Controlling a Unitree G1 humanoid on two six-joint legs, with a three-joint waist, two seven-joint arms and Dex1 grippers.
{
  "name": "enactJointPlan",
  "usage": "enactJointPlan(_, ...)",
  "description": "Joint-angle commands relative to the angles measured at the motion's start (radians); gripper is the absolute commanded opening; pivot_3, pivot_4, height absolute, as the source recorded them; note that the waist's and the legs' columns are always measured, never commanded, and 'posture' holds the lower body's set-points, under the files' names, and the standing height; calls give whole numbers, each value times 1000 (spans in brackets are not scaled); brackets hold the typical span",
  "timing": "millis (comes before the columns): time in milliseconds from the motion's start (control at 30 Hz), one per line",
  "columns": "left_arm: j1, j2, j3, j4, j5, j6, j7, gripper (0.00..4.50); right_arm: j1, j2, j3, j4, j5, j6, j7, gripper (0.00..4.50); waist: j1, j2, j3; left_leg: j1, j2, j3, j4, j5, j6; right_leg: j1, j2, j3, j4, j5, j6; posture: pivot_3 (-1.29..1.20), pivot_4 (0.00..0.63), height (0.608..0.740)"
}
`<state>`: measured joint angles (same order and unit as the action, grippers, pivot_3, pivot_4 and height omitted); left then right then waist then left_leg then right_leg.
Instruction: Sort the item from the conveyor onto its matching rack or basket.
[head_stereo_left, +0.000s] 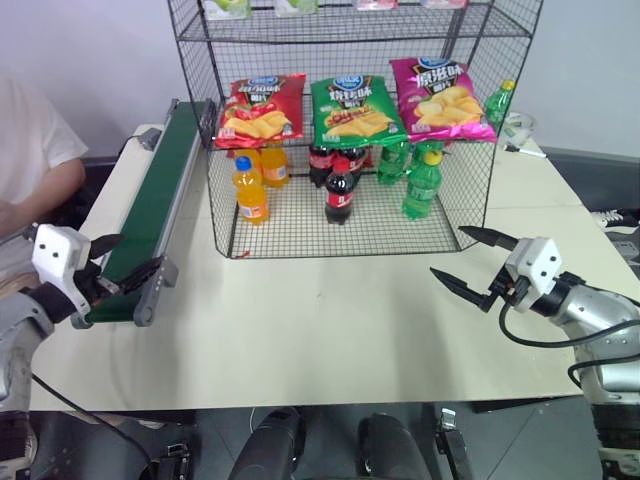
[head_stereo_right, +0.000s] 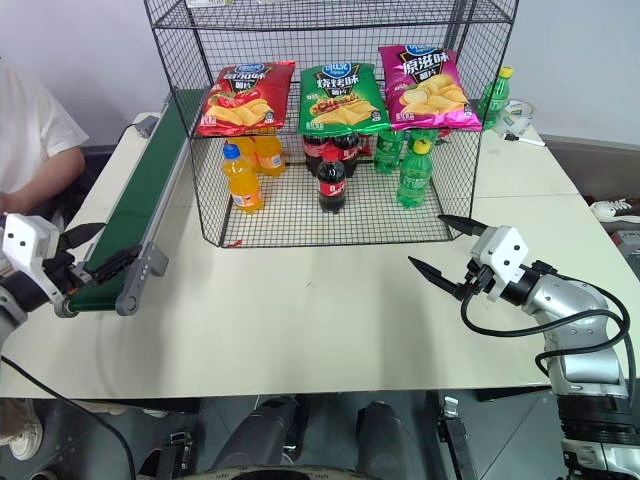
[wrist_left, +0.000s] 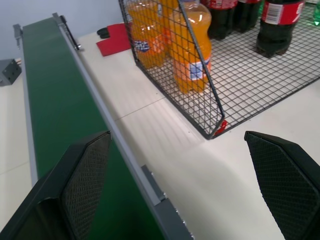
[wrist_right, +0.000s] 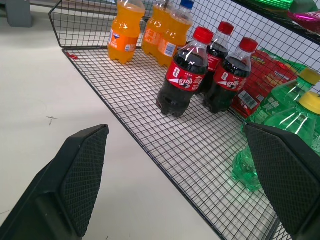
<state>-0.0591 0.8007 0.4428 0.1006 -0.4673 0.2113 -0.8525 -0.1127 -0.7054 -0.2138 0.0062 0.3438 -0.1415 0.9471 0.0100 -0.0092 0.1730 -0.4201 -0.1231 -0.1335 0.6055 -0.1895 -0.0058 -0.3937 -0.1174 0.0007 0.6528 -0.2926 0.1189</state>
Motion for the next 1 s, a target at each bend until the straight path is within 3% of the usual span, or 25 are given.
enactJointPlan(33,-18,3,18,-3,13,-59,-10,4462,-7,-9,-25,-10,7,-18,-1,4500,0,0,0,0,0,0,0,0,0,0,0,0,0,0,0,0,150,740)
enactJointPlan(1000,-64,-14,4,45,33,-68,-2,4462,-27,-1,-17,3,-9,-26,-11,4500,0,0,0,-1,0,0,-1,0,0,-1,0,0,-1,0,0,0,150,740)
